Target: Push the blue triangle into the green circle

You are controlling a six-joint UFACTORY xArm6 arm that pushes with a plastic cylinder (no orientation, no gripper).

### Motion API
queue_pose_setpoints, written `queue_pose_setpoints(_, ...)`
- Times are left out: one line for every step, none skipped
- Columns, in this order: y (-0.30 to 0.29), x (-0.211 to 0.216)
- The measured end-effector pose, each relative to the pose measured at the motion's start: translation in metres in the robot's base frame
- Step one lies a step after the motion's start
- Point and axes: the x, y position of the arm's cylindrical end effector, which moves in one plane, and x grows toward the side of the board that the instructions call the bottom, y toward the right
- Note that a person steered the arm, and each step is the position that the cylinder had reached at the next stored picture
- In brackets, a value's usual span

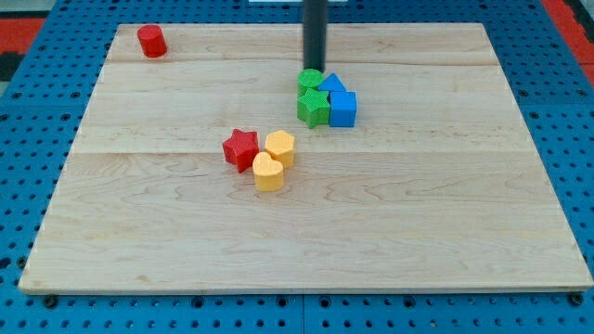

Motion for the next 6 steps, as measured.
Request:
queue_pose_setpoints(0.034,0.017)
queue_pose_setpoints(0.050,0.051)
queue_pose_setpoints(0.022,0.053)
queue_pose_setpoints(0.011,0.037)
queue_pose_setpoints(0.012,0.035)
queue_pose_setpoints(0.013,0.035)
